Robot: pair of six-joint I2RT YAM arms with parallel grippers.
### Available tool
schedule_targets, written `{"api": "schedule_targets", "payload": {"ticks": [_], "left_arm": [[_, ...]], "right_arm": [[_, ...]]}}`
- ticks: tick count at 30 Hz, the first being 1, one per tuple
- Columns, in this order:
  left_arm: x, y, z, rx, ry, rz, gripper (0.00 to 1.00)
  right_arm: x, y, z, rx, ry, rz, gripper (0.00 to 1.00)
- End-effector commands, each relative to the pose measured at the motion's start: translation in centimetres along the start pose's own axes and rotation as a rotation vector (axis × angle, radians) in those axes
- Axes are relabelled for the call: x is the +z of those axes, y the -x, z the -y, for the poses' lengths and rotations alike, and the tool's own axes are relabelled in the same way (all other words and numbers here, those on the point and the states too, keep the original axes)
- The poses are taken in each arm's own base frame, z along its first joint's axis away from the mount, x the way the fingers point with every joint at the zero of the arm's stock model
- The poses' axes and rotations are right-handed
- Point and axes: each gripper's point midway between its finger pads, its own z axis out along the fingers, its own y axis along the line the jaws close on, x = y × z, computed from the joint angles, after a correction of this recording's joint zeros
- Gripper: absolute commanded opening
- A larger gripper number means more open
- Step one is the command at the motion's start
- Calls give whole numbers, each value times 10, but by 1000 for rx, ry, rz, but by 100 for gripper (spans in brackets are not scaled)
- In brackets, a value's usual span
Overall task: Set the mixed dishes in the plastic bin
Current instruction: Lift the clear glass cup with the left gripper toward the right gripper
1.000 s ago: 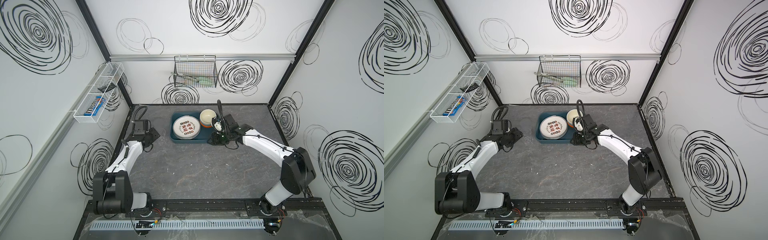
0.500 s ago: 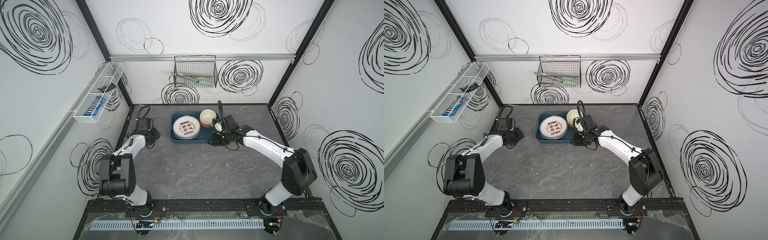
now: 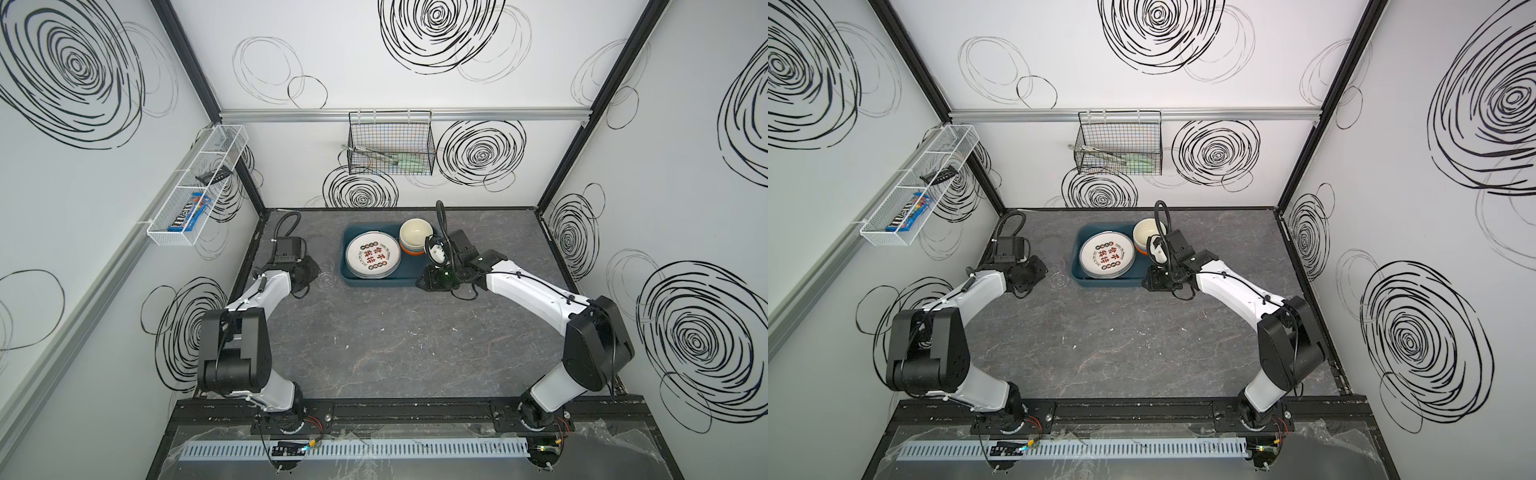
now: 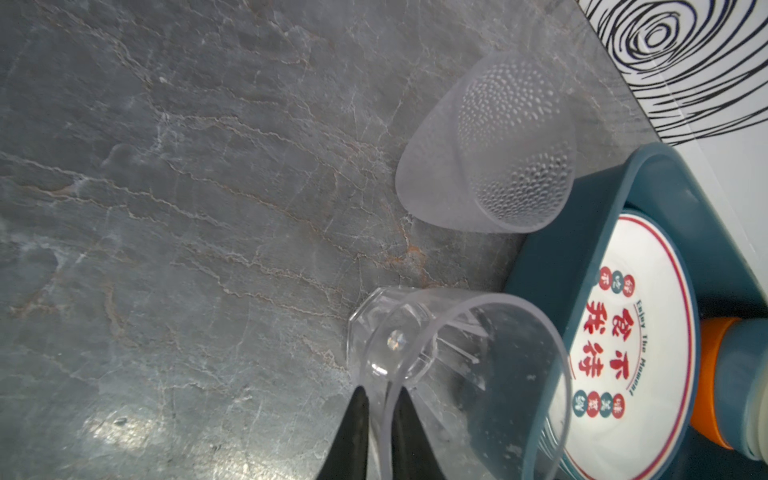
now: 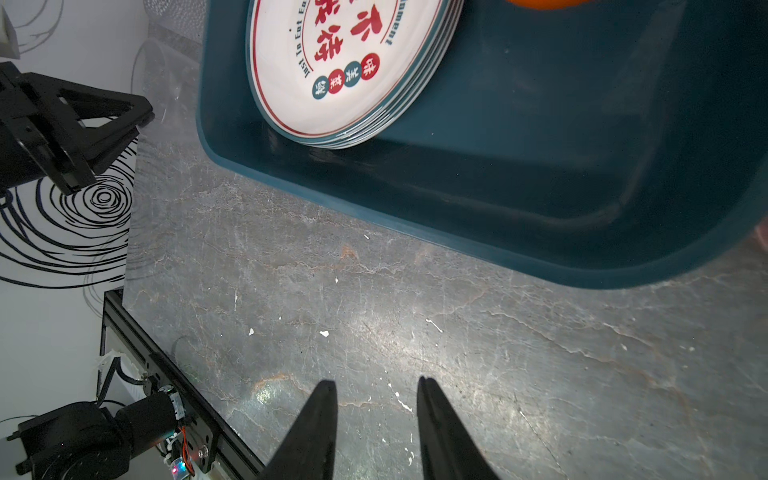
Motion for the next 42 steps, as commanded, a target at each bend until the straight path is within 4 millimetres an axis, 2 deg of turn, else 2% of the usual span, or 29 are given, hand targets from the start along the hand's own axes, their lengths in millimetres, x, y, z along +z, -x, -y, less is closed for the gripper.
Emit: {"api": "schedule_targets", "payload": {"ticks": [1,9,17,23,31,34,42], "left_arm": [[-10,-3,2,17,-31,4,12],[-40,-5,8,55,-73,26,4],[-81,-11,21,103,-145,65,4],[-103,-34,48,172,-227,43,4],[-121,-77,101,292,-321,-2,4],[-125,-93,120,331,-350,-20,4],[-124,-129,154,411,-385,-63,4]], "right_arm": [[-3,5,-2,7,-10,15,37],[-9,11,-7,4,-2,32,37],[-25,21,-18,-14,5,65,38],[-42,30,-26,-24,5,91,42],[-64,37,-51,-63,39,109,43],[-70,38,-58,-92,46,117,43],[-71,34,-60,-103,-29,69,43]]}}
